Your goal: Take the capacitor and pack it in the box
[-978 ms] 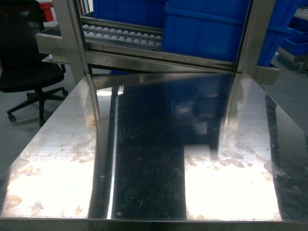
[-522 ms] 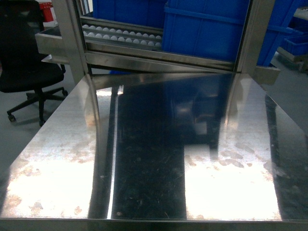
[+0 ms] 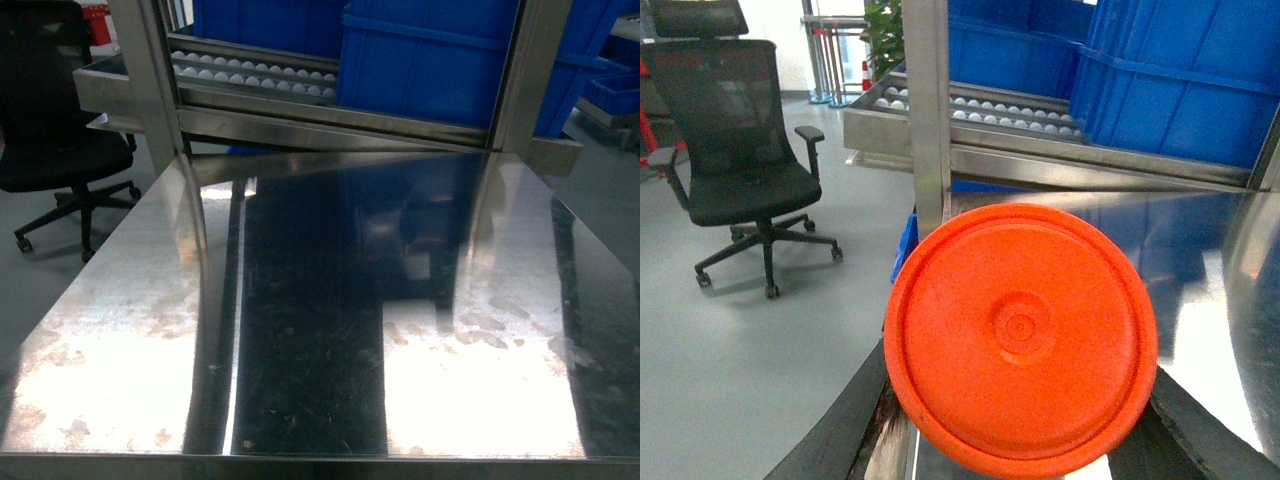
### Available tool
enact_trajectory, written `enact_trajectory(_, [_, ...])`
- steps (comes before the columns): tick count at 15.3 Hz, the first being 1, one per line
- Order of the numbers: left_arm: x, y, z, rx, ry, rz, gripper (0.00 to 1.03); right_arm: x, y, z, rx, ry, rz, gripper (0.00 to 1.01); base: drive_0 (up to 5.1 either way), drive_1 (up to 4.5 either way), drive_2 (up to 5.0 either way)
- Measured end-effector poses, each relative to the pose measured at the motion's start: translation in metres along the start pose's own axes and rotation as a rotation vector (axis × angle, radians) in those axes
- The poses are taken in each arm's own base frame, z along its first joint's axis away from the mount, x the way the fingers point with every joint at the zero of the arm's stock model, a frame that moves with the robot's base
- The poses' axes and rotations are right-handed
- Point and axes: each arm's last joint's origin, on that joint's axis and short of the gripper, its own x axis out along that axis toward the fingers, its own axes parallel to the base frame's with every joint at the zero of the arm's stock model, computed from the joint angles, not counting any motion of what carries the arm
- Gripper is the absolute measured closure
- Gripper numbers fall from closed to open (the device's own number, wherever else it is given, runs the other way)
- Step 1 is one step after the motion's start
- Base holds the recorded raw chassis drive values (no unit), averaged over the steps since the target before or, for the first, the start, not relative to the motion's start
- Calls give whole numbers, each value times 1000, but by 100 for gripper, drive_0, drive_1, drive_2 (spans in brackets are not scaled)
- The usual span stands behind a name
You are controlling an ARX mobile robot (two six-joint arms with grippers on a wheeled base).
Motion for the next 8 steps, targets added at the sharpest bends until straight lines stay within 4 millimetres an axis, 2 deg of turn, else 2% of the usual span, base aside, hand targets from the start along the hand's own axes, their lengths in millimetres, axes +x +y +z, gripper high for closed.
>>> enact_trajectory(4, [-8,0,-11,0,18,0,60,0,0,0,0,0,0,3,0,0,0])
enact_trajectory(8, [-14,0,-11,-1,4,0,60,0,0,0,0,0,0,3,0,0,0])
